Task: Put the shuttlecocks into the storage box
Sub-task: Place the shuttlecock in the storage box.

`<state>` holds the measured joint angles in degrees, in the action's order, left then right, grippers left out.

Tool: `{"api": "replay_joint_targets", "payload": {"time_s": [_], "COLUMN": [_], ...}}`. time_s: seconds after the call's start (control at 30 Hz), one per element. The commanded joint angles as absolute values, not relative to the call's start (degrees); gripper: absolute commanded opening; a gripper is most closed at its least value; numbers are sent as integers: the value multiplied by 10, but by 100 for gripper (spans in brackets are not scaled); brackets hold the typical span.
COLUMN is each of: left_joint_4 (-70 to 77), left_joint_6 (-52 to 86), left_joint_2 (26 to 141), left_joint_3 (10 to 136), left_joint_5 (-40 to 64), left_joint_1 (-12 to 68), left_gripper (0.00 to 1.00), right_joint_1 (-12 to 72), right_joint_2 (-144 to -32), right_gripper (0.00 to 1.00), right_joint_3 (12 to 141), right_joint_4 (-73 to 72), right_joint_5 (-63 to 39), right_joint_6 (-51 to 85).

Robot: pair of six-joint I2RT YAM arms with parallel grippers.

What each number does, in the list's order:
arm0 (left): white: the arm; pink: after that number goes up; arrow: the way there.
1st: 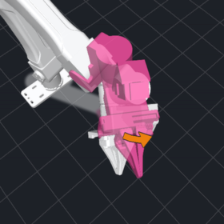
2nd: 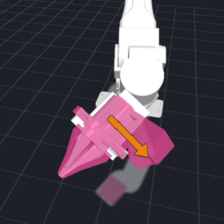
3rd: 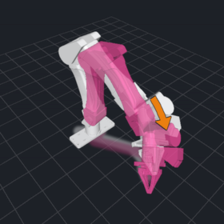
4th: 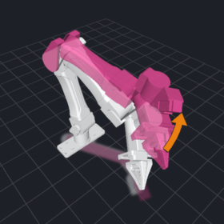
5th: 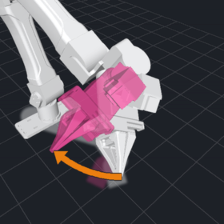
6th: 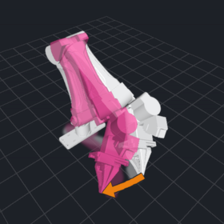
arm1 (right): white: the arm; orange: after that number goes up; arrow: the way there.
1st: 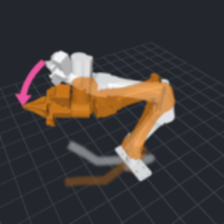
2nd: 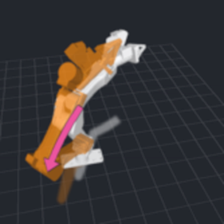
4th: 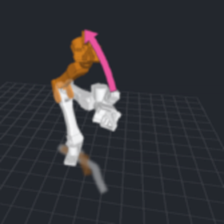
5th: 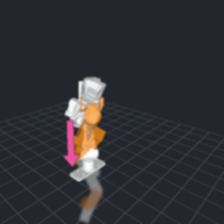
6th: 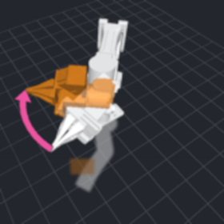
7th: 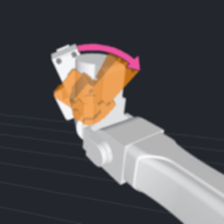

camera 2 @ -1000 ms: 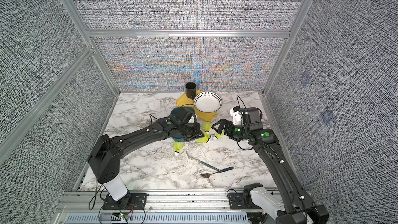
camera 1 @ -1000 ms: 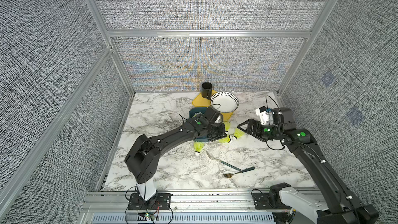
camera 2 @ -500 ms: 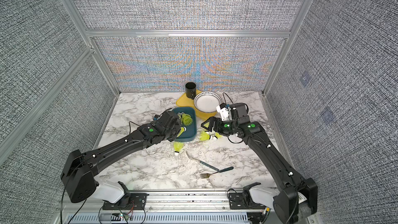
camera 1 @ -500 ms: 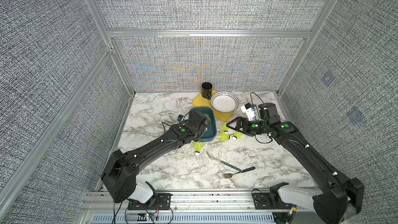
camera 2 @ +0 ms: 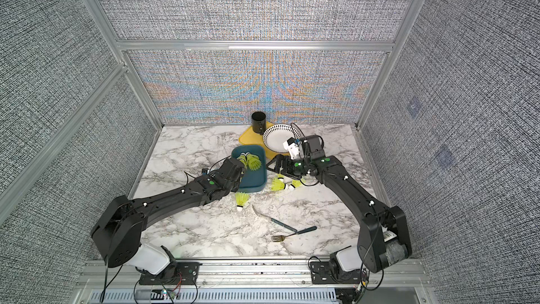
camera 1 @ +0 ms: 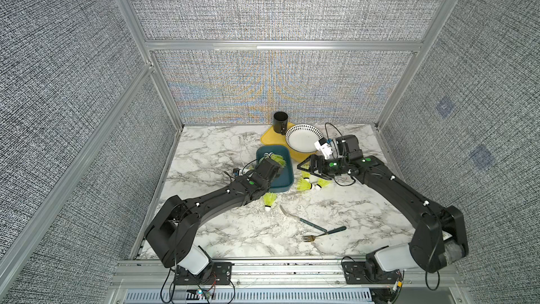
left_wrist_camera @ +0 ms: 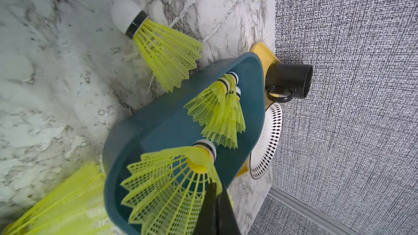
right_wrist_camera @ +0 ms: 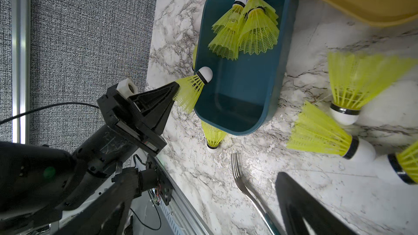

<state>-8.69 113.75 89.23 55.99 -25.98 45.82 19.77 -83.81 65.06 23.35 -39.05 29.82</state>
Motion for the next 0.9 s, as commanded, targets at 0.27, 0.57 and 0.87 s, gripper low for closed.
{"api": "replay_joint_targets", "payload": {"time_s": [0.27, 0.57, 0.87], "left_joint_4": [-195, -318, -302], "left_joint_6": [1227, 1273, 1310], "left_joint_2": [930, 955, 1002], "left_joint_3": [647, 706, 725], "left_joint_5": [-257, -240, -281], "left_joint_1": [456, 456, 456], "left_gripper": [2, 2, 2], "right_joint_1": [197, 196, 195], "right_joint_2": [-843, -844, -845], "right_gripper": [99, 99, 99], "right_joint_3": [666, 664, 665], "right_joint_4": [226, 225, 221], "right_joint_5": [-391, -392, -394], "right_joint_6": [301, 306, 310]}}
